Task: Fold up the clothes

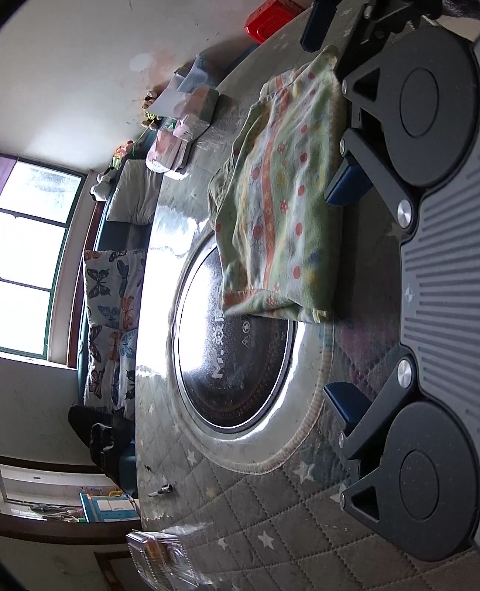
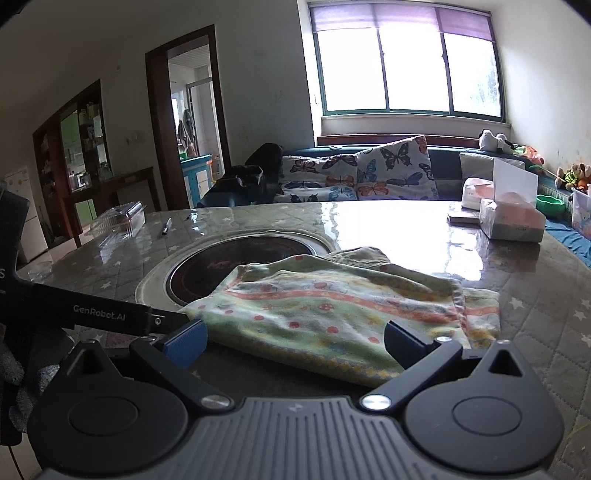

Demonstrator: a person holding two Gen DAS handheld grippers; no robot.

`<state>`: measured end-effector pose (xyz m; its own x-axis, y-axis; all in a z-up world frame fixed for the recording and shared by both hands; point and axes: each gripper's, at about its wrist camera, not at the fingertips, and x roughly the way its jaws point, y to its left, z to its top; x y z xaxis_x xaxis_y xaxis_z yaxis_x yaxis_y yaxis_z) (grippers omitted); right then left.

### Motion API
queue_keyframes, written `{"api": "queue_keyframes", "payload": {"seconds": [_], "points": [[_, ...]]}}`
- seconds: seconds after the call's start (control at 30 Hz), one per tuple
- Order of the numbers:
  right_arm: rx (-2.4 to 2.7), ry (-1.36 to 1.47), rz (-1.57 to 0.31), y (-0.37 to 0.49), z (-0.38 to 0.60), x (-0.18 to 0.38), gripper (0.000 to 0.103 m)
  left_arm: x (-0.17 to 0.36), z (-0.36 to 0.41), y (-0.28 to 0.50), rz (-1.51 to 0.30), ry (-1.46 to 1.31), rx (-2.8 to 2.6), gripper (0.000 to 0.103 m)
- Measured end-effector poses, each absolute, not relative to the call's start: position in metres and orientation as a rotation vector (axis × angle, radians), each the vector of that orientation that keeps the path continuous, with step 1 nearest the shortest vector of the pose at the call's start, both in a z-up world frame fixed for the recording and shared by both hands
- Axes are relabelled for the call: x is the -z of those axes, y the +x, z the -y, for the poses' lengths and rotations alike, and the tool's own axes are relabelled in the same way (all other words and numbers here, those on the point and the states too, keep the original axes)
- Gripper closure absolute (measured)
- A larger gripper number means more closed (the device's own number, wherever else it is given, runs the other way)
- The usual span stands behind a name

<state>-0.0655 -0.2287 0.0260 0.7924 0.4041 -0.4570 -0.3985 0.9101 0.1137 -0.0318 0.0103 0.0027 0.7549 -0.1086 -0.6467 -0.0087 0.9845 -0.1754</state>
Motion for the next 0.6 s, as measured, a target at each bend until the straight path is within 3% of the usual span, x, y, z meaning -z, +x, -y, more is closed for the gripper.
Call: {"api": "queue_keyframes", "payload": {"seconds": [0.6], "points": [[-0.468, -0.034, -0.507, -0.059, 0.212, -0.028, 0.0, -0.005, -0.01, -0.023, -0.714, -0.157, 0.034, 0.0]]}}
